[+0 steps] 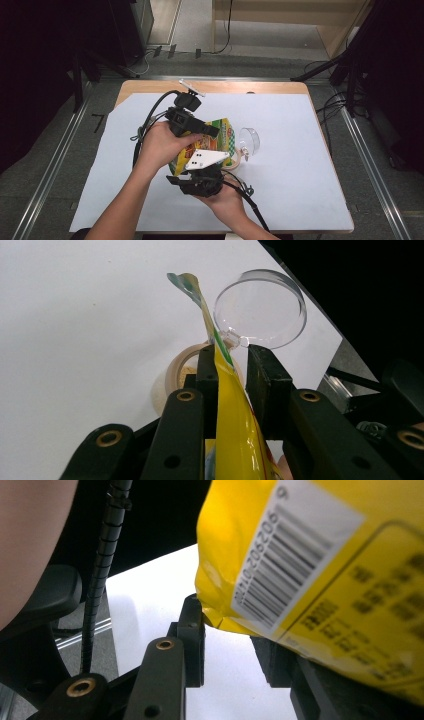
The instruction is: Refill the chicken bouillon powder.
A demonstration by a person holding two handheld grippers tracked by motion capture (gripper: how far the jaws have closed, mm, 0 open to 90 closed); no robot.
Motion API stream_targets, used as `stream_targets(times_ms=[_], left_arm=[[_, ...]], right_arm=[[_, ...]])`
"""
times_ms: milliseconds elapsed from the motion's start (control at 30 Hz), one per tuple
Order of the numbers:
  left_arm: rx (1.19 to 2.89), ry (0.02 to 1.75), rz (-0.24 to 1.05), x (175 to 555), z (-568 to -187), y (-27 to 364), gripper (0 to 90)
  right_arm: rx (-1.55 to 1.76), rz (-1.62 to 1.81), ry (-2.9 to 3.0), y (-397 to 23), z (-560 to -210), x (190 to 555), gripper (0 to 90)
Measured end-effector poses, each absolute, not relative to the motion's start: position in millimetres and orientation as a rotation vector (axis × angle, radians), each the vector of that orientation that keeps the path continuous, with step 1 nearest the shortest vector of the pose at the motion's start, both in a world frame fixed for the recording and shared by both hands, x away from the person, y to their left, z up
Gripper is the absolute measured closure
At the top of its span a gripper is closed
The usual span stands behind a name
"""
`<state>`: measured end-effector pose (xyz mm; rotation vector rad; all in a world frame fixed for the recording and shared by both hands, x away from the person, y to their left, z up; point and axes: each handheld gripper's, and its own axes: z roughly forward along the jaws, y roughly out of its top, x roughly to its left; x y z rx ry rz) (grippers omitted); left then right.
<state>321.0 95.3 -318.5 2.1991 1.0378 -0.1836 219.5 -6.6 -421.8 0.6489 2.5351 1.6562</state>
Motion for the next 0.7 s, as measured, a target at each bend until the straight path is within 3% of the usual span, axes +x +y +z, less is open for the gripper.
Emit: stream_targets(times_ms=[700], left_arm=[[2.210, 1.030, -0.174, 320.3, -318.5, 93.3, 76.1]], right_arm=[[0.672, 1.663, 2.535, -6.2, -422.6, 219.1, 68.6]])
